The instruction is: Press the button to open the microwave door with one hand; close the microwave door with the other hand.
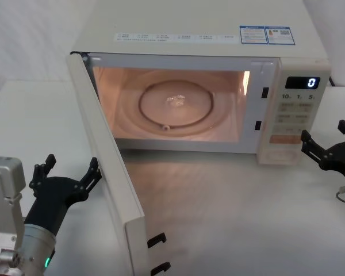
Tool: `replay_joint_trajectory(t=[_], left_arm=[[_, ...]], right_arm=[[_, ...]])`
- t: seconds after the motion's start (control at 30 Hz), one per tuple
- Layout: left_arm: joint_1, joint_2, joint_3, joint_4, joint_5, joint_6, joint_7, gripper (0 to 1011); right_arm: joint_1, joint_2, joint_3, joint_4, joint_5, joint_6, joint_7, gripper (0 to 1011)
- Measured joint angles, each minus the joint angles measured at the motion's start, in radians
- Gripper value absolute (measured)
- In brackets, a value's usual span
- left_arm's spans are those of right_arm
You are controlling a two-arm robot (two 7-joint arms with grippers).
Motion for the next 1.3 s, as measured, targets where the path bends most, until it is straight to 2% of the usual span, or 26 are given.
replay_joint_trajectory(t=[0.13,0.97,1.07,1.27,1.3], left_arm=[[0.0,0.0,0.0,0.0,0.0,0.0,0.0,1001],[0.0,0.0,0.0,0.0,0.0,0.0,0.0,1001],[0.0,0.0,0.0,0.0,0.0,0.0,0.0,970],[0.0,0.0,0.0,0.0,0.0,0.0,0.0,813],[0.0,0.0,0.0,0.0,0.0,0.0,0.0,813]], right_arm=[[0.0,0.0,0.0,0.0,0.0,0.0,0.0,1002],[0.0,0.0,0.0,0.0,0.0,0.0,-0.002,1002],[0.0,0.0,0.0,0.0,0.0,0.0,-0.002,1002],[0.0,0.0,0.0,0.0,0.0,0.0,-0.002,1002],[0.0,0.0,0.0,0.0,0.0,0.0,-0.002,1002]])
